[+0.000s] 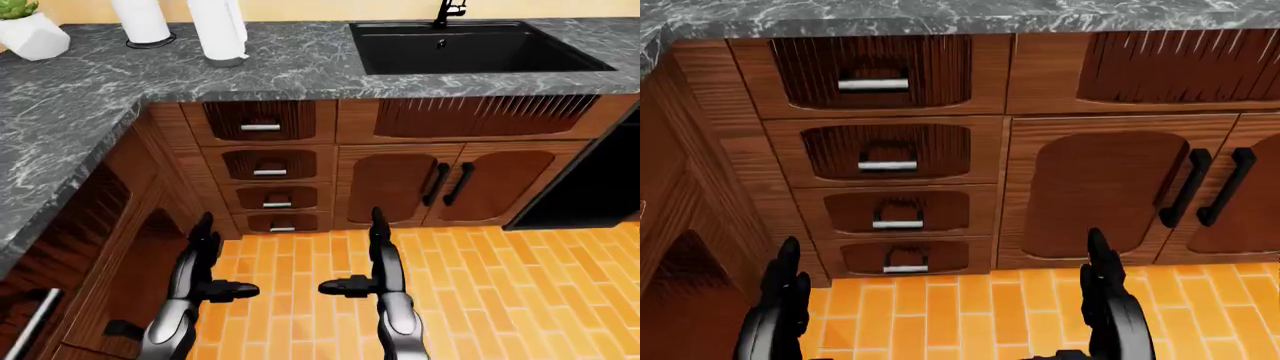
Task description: Press the button to open the lid of the electric kettle.
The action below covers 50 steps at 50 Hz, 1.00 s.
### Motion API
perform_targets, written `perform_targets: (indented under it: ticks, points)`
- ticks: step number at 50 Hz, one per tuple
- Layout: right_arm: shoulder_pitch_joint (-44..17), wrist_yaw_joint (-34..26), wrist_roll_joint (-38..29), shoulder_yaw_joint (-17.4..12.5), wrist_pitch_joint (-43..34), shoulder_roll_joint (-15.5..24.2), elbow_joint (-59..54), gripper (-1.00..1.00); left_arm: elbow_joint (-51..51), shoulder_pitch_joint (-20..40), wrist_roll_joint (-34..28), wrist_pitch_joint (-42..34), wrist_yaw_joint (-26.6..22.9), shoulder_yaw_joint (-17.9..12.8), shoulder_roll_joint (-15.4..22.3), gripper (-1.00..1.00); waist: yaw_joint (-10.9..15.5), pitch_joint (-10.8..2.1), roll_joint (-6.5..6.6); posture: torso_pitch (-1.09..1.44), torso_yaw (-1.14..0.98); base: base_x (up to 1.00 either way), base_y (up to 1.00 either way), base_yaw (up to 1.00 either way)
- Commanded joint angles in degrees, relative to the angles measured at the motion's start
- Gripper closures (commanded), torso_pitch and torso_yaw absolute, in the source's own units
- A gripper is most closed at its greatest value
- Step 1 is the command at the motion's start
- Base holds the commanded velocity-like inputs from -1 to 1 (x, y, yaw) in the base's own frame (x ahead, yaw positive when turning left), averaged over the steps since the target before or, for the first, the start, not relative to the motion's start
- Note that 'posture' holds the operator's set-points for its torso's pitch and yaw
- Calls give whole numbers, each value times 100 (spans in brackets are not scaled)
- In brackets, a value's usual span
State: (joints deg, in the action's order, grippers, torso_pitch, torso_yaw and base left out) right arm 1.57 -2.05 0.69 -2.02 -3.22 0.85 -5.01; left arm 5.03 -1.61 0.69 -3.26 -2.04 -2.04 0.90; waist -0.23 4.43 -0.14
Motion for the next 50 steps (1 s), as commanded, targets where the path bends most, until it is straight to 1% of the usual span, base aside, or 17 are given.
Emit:
perform_targets:
  ticks: [1,2,3,4,5,7,8,11,15,19,21,27,32,34,43,48,50]
  points:
    - [-114,-155,-201,88,189,154,913,-100,-1002,107,276,47,-165,-70,44,-100,-12,-5,-45,0,0,0,0,0]
    - [-142,-195,-273,63,186,163,919,-100,-1102,86,269,17,-189,-67,54,-100,16,-221,-45,0,0,0,0,0]
    - [-166,-234,-288,20,129,165,971,-100,-1164,81,270,-12,-195,-85,59,-100,51,-365,-10,0,0,0,0,0]
    - [-194,-257,-309,-22,93,170,1006,-100,-1131,91,271,34,-209,-108,65,-100,48,-198,-16,0,0,0,0,0]
    - [-219,-265,-310,-54,65,163,1012,-100,-1094,95,267,71,-214,-120,65,-100,38,-114,-53,0,0,0,0,0]
    - [-261,-280,-344,-89,8,165,1042,-100,-987,104,290,177,-219,-176,77,-100,51,-380,-49,0,0,0,0,0]
    - [-253,-293,-358,-86,-24,159,1093,-100,-1098,104,316,90,-216,-186,77,-100,55,-414,-46,0,0,0,0,0]
    - [-282,-348,-354,-116,-216,168,1335,-100,-1629,149,268,-326,-158,-239,139,-100,50,-452,-31,0,0,0,0,0]
    - [-435,-399,-269,-219,-815,206,2036,-100,-2561,273,235,-993,-186,-358,248,-100,46,-477,-25,0,0,0,0,0]
    - [-800,-402,-33,-428,-1801,309,3070,-100,-3949,624,333,-2234,-214,-700,414,-100,44,-505,-13,0,0,0,0,0]
    - [-1020,-358,107,-571,-2138,383,3357,-100,-4336,808,398,-2647,-211,-906,514,-100,44,-509,-4,0,0,0,0,0]
    - [-1988,-80,762,-1235,-3246,919,4003,-100,-5261,1576,916,-3901,-59,-1821,1101,-100,39,-497,21,0,0,0,0,0]
    - [-2580,270,1270,-1587,-3714,1421,4137,-100,-5507,1854,1340,-4292,152,-2293,1513,-100,41,-421,23,0,0,0,0,0]
    - [-2699,371,1420,-1680,-3757,1592,4105,-100,-5636,2017,1584,-4541,251,-2549,1731,-100,38,-392,25,0,0,0,0,0]
    - [-3005,665,1893,-1835,-4073,2027,4285,-100,-6038,2688,2654,-5565,865,-3170,2671,-100,28,-288,41,0,0,0,0,0]
    - [-3123,742,2041,-1905,-4137,2220,4264,-100,-5994,2895,3252,-5778,1206,-3479,3170,-100,27,-240,67,0,0,1,0,0]
    - [-3120,764,2055,-1881,-4116,2243,4257,-100,-5967,2898,3446,-5759,1359,-3506,3316,-100,25,-205,77,0,0,4,0,0]
